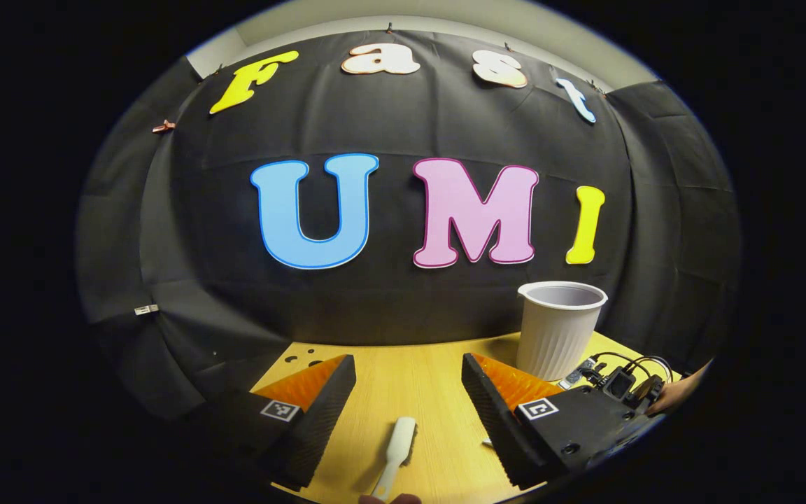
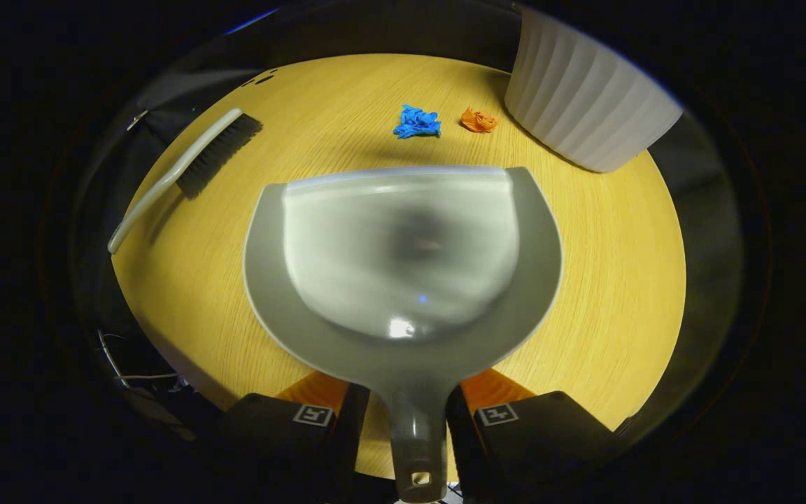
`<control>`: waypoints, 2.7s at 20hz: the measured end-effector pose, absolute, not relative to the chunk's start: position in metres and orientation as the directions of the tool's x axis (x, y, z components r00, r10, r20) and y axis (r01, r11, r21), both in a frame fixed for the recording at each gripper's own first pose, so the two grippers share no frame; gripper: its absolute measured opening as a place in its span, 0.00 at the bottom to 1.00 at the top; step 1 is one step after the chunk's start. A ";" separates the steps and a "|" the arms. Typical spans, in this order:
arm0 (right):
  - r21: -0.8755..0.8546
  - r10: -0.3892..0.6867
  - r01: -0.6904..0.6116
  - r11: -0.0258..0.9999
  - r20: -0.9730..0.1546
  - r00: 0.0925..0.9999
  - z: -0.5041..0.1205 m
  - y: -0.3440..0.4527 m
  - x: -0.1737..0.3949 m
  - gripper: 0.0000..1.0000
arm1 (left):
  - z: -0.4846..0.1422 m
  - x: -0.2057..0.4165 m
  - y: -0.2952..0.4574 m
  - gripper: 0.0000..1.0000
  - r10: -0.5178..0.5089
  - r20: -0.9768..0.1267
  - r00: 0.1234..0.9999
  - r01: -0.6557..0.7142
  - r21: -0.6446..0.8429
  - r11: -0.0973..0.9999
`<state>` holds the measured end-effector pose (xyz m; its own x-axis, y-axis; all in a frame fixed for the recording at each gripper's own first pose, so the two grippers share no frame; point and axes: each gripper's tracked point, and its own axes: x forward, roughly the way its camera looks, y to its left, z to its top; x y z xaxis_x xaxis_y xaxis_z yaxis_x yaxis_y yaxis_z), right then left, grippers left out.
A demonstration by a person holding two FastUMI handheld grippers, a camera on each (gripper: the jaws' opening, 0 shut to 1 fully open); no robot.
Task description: Pick up the small broom and dustpan from the desktop, sweep the trash into the dustpan with the broom, and then empty the trash into the garbage bin.
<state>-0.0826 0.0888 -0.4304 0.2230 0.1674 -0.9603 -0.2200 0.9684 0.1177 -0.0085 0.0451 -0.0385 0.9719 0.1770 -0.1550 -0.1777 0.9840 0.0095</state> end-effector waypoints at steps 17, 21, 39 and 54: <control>0.135 0.209 -0.259 0.956 -0.936 0.284 -0.392 0.060 -0.087 0.34 | -0.210 -0.020 0.044 0.98 0.021 -0.687 0.727 -0.022 0.007 1.000; 0.132 0.219 -0.275 0.952 -0.924 0.312 -0.365 0.038 -0.098 0.34 | -0.271 -0.023 0.061 0.98 0.051 -0.826 0.561 -0.030 0.041 0.999; 0.139 0.206 -0.220 0.966 -0.925 0.321 -0.357 0.002 -0.123 0.34 | -0.372 -0.010 0.068 0.56 0.014 -0.965 0.260 -0.053 0.001 0.999; 0.093 0.154 -0.395 0.914 -0.980 0.126 -0.394 -0.009 -0.088 0.34 | -0.337 0.136 -0.002 0.25 -0.004 -0.924 0.383 0.256 0.102 0.961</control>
<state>-0.0880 -0.0094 -0.3942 0.1258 0.1537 -0.9801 -0.3947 0.9141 0.0927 0.1359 -0.0020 -0.3374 0.3831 -0.0038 -0.9237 0.2556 0.9614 0.1021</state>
